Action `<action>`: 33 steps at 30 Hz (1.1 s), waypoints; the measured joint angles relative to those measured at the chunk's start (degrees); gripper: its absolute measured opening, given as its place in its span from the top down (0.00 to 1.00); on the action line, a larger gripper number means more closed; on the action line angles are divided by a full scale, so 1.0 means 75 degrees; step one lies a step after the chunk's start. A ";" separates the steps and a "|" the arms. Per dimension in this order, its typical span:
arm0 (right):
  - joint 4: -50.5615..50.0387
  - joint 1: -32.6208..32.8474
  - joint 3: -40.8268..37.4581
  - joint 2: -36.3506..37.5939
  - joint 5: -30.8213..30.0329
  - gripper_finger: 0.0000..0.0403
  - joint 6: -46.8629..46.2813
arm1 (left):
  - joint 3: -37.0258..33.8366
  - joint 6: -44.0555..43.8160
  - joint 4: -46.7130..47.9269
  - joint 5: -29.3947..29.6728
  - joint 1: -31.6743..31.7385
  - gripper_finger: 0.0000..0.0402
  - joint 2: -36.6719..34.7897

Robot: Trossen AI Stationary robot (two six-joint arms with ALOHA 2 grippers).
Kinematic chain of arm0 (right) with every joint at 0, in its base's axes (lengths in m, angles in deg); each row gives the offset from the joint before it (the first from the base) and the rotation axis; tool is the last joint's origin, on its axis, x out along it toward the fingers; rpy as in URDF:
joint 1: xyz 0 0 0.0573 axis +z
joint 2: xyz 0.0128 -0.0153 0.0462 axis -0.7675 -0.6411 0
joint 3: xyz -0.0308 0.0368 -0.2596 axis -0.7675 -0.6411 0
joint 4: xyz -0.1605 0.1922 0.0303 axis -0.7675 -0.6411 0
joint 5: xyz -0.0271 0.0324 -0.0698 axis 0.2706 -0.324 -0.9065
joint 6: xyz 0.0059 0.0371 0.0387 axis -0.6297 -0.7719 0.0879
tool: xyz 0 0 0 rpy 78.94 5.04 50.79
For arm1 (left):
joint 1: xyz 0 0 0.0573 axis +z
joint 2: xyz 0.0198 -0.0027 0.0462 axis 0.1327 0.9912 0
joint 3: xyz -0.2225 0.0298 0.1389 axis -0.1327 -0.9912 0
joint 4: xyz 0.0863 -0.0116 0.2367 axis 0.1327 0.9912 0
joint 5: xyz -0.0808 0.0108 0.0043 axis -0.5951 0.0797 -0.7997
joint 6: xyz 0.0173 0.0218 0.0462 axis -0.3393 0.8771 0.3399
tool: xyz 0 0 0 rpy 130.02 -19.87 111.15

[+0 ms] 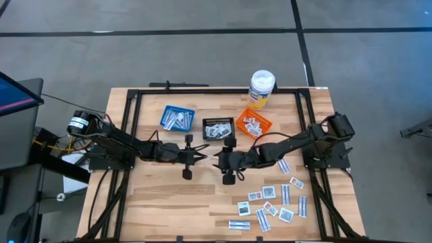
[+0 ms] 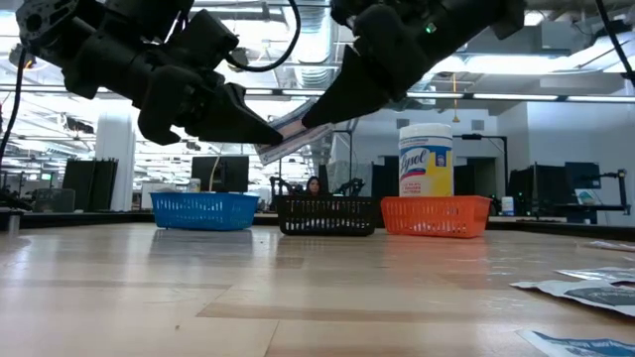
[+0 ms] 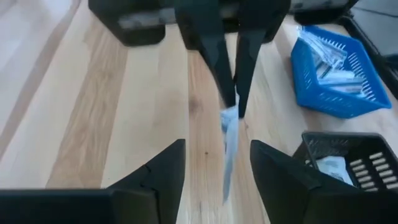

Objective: Pick & Place First Aid Supplies
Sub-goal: Put the bandage into the blue container

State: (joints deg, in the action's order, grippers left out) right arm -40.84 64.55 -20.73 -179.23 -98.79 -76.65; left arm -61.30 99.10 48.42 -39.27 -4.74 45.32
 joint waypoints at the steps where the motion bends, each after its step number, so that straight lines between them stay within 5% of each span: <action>1: 0.0139 -0.0019 0.0000 0.0000 0.0002 0.57 0.0002 | 0.0000 0.0000 -0.0001 0.0000 0.0000 0.99 0.0000; 13: 0.0529 -0.0204 0.0000 0.0006 -0.0022 0.67 -0.0181 | 0.0000 -0.0146 -0.0456 -0.0001 0.0000 0.99 0.0000; 23: 0.0583 -0.0210 0.0000 0.0006 -0.0027 0.97 -0.0133 | 0.0000 -0.0149 -0.0447 -0.0005 0.0000 0.98 0.0000; 33: 0.0231 -0.0168 0.0000 0.0167 -0.0213 0.99 -0.0114 | 0.0000 -0.0152 -0.0464 -0.0012 0.0003 0.98 0.0000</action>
State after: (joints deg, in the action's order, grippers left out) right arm -39.11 63.29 -20.73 -177.98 -100.39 -77.50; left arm -61.30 97.97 44.94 -39.37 -4.71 45.32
